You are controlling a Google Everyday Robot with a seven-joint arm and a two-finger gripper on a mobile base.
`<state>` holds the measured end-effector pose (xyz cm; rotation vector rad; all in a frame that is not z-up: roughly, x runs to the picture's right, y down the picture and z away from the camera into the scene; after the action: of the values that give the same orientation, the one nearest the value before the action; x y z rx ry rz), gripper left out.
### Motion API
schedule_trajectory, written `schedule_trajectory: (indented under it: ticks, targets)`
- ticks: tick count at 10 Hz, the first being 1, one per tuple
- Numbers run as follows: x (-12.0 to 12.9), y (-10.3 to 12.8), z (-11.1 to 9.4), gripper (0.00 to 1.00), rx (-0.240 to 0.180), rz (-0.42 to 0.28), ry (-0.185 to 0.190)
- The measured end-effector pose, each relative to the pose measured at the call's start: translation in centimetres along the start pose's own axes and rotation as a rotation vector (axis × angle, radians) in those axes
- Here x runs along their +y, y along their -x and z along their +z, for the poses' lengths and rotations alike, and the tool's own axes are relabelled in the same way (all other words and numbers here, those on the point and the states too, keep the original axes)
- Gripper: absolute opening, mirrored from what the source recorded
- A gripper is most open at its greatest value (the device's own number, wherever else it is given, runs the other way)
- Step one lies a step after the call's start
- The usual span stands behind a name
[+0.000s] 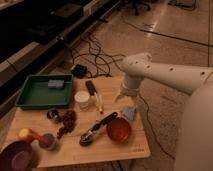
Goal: Wipe red bowl with towel
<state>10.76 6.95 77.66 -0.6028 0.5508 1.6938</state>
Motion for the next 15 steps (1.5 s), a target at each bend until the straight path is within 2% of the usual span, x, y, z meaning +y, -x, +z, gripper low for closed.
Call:
schedule_trajectory:
  ticks: [7,9,10,12,15]
  targets:
    - [-0.2,0.0,0.0,0.65,-0.002,0.002,-0.001]
    - [-0.7,0.0,0.8,0.65,0.0,0.026,-0.023]
    - [-1.1,0.2,2.0,0.65,-0.009,0.033,-0.034]
    - [-3.2,-0.2,3.4,0.65,-0.013,0.059,-0.055]
    - [-8.6,-1.2,2.2,0.65,0.007,0.111,-0.085]
